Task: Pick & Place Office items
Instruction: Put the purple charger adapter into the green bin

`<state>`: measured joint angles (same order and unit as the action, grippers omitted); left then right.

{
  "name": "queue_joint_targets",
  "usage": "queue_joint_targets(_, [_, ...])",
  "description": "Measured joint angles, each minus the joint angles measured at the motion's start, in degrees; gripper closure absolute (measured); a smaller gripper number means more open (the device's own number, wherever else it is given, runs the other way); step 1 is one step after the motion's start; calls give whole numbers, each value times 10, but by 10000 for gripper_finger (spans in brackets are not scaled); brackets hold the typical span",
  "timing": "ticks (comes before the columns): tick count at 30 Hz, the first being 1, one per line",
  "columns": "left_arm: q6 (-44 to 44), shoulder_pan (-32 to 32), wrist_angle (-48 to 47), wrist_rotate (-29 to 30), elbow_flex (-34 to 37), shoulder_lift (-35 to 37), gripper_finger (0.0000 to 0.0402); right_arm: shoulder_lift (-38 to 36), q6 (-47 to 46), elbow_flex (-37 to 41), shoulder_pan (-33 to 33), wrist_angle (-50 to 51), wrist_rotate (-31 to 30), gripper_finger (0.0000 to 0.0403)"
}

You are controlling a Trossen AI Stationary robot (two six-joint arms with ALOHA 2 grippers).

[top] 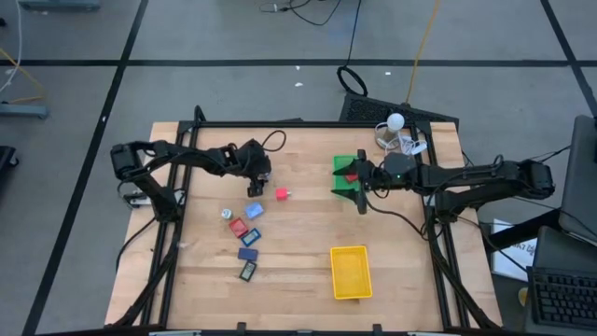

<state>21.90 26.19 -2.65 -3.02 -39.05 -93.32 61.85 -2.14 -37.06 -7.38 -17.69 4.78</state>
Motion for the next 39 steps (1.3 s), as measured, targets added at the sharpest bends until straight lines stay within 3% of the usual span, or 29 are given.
queue_joint_targets(10, [-58,-1,-1,-4,1,-1,227,65,-30,0,0,-23,-1,149])
queue_joint_targets(15, [-72,-2,-2,-3,1,-1,263,122,-22,0,0,-90,-2,149])
queue_joint_targets(24, [-105,-34,-16,39,5,36,269,205,-17,0,0,-170,-2,149])
queue_joint_targets(28, [-210,-49,-1,-27,-2,84,269,228,-17,0,0,-181,-1,149])
queue_joint_targets(31, [-301,-60,45,-116,-6,105,269,247,6,0,0,-202,-1,149])
queue_joint_targets(35, [-357,-87,118,-233,-8,113,269,272,89,0,0,-246,-1,149])
queue_joint_targets(39, [-404,-113,161,-255,-7,114,269,294,171,0,12,-304,-6,145])
